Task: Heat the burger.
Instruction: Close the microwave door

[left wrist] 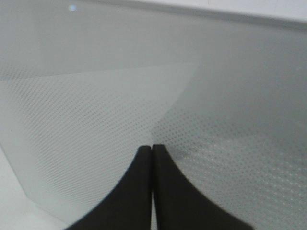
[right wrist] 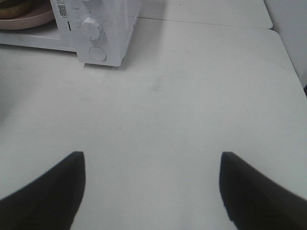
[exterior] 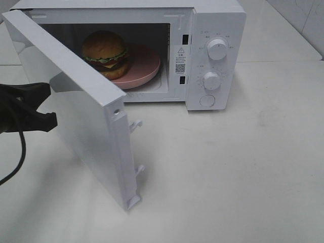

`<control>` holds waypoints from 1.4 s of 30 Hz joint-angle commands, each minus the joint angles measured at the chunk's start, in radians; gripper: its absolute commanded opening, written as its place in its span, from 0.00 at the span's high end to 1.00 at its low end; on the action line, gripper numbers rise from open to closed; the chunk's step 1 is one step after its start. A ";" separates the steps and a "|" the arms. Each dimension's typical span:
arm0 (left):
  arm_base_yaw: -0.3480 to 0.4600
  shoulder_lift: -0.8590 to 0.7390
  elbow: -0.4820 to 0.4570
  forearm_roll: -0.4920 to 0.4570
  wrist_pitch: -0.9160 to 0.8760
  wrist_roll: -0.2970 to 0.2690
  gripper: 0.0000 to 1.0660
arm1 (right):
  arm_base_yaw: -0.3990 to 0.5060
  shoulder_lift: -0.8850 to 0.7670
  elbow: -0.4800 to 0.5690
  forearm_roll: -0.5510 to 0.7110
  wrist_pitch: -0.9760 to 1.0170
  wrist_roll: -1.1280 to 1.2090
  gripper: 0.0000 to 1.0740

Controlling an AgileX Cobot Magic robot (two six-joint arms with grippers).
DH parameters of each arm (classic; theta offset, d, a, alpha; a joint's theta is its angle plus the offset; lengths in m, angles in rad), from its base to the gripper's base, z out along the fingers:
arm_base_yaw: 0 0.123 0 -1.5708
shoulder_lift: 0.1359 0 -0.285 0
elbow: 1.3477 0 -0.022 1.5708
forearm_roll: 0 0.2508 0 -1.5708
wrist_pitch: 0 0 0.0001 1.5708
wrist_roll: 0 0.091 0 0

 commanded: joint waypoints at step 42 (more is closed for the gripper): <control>-0.354 0.440 -0.717 -0.532 0.114 0.288 1.00 | -0.008 -0.030 0.000 0.002 -0.002 0.014 0.30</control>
